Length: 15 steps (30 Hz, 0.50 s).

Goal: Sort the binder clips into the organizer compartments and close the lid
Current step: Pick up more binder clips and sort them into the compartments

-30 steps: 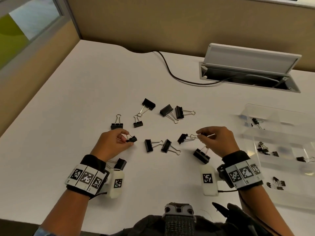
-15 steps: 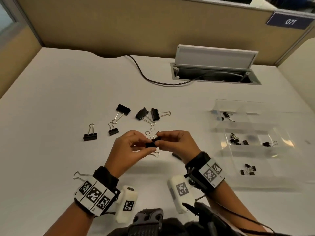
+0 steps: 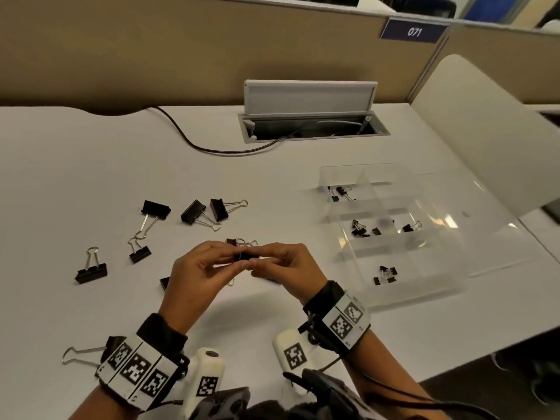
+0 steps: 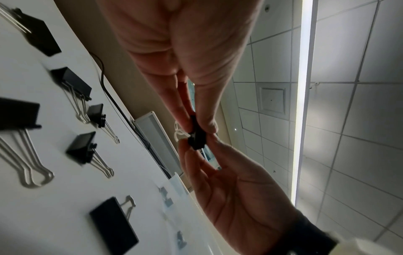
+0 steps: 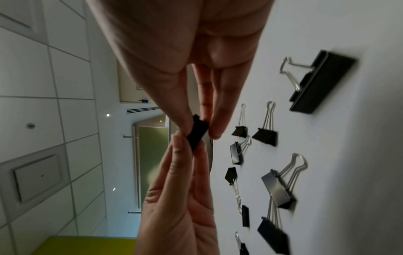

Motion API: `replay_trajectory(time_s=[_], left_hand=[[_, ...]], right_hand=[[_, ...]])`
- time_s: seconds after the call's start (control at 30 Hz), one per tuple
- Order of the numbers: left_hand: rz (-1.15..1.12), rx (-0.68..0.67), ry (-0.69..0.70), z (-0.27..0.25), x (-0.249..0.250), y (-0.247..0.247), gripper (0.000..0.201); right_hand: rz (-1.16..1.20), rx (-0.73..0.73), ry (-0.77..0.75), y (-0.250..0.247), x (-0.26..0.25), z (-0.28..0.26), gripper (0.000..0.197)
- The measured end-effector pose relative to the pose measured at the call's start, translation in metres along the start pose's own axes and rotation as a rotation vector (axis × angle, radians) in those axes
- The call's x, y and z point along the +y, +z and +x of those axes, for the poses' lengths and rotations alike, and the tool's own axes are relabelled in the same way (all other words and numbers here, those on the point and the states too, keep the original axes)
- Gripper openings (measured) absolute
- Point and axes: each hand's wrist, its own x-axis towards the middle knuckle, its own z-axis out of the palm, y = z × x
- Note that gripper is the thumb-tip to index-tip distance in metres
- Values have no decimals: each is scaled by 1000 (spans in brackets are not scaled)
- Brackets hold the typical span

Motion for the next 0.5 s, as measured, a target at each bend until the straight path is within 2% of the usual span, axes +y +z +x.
replay_trajectory(time_s=[0.13, 0.27, 0.5], left_hand=[[-46, -5, -2, 2, -1, 8, 25], [-99, -6, -3, 3, 1, 19, 23], [-177, -77, -34, 7, 8, 35, 35]], right_hand=[[11, -27, -119, -7, 3, -10, 30], [72, -3, -172, -17, 8, -16, 27], [-42, 59, -304, -34, 12, -26, 29]])
